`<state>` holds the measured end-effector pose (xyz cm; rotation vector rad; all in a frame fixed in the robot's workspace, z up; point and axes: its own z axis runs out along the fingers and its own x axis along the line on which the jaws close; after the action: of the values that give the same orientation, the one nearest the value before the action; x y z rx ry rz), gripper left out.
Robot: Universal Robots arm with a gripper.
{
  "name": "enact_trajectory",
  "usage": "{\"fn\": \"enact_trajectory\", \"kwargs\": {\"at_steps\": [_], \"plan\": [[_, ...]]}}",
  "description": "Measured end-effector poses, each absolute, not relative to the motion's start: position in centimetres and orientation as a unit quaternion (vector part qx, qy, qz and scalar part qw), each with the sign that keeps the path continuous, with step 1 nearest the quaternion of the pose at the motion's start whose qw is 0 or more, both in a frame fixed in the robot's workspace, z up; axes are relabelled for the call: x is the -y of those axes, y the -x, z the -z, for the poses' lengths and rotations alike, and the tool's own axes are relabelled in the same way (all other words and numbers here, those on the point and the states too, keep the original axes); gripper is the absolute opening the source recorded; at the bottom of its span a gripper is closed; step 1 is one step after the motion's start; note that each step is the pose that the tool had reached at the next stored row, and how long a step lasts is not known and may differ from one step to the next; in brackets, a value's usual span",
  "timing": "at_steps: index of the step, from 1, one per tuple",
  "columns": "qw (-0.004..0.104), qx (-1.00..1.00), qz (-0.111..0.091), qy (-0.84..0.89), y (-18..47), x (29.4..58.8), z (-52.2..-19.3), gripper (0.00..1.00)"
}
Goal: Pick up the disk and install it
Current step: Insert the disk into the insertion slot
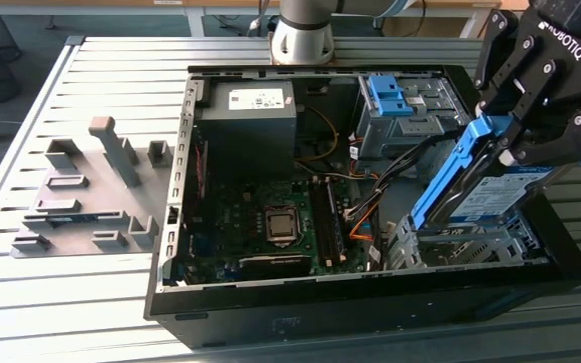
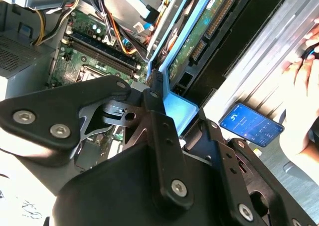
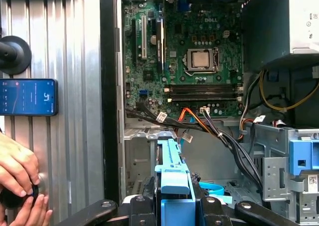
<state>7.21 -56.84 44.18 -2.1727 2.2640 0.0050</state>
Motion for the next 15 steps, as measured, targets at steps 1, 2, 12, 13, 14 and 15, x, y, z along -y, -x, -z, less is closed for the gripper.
{"fn": "enact_trajectory", "kwargs": {"at_steps": [1,2,12,13,14,15], "plan": [[0.002,-0.721,-0.002,0.692,-7.21,56.84,-44.13,0.37],[0.002,-0.722,-0.002,0.692,-7.21,56.84,-44.08,0.37],[0.002,-0.722,-0.002,0.691,-7.21,56.89,-43.56,0.37],[0.002,-0.722,-0.002,0.691,-7.2,56.9,-43.5,0.37],[0.002,-0.722,-0.002,0.691,-7.2,56.92,-43.45,0.37],[0.002,-0.722,-0.002,0.692,-7.2,56.93,-43.39,0.37]]}}
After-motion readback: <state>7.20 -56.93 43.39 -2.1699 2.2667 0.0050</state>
